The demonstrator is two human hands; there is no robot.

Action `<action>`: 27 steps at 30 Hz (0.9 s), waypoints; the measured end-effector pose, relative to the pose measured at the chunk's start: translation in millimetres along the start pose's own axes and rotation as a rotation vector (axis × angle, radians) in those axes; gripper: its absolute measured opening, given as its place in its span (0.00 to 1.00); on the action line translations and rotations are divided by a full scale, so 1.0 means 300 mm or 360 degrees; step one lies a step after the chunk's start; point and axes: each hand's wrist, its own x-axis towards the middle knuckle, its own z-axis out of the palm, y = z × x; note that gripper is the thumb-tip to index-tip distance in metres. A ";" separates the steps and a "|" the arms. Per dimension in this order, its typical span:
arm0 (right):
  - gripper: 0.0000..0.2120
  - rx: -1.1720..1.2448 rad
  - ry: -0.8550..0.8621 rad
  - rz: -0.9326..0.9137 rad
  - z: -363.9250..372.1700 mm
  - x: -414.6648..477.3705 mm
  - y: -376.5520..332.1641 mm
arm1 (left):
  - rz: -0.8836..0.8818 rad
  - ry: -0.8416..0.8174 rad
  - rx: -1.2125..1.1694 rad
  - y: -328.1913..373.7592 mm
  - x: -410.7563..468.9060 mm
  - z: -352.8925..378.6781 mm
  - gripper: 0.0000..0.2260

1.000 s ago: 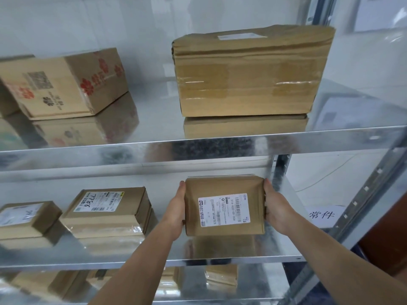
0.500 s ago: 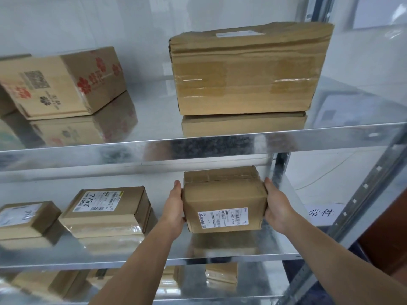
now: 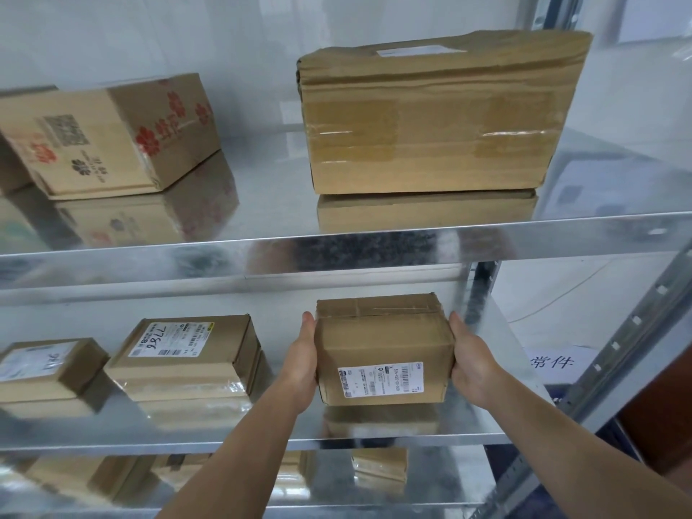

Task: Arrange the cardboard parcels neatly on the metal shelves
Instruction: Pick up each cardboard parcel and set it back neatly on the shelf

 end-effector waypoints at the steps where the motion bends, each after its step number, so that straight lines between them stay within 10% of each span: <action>1: 0.25 -0.0004 -0.0004 -0.0003 0.004 0.003 -0.002 | 0.0000 -0.0003 -0.0001 0.001 0.003 -0.001 0.21; 27: 0.23 -0.0190 -0.0014 -0.0065 -0.041 0.090 -0.036 | 0.0150 0.0024 0.0275 0.044 0.061 -0.002 0.15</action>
